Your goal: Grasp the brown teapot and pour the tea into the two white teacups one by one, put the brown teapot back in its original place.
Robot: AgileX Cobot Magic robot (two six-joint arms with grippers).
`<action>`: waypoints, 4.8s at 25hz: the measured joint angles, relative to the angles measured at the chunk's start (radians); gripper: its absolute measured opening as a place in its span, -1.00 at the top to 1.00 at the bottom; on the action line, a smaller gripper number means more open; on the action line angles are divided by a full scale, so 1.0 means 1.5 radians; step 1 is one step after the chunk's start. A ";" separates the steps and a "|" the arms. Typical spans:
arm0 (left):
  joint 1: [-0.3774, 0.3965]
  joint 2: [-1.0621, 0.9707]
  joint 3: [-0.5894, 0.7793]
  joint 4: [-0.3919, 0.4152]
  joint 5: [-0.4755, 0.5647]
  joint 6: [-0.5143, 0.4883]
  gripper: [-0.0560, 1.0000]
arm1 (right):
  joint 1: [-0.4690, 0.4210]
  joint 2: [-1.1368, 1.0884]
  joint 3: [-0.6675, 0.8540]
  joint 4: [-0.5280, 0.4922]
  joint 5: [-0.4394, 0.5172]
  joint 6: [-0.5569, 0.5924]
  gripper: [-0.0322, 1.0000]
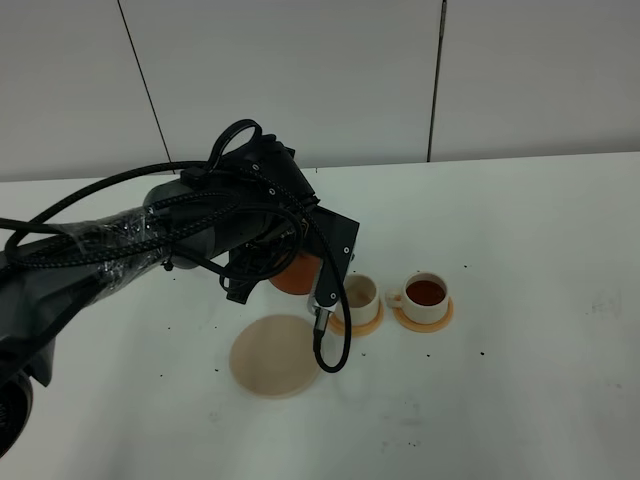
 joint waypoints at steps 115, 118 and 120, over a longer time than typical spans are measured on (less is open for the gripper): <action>-0.031 0.020 0.000 0.131 -0.010 -0.031 0.58 | 0.000 0.000 0.000 0.000 0.000 0.000 0.12; -0.033 0.020 0.000 0.134 -0.011 -0.031 0.58 | 0.000 0.000 0.000 0.000 0.000 0.000 0.12; -0.037 0.020 0.000 0.137 -0.011 -0.031 0.58 | 0.000 0.000 0.000 0.000 0.000 0.000 0.12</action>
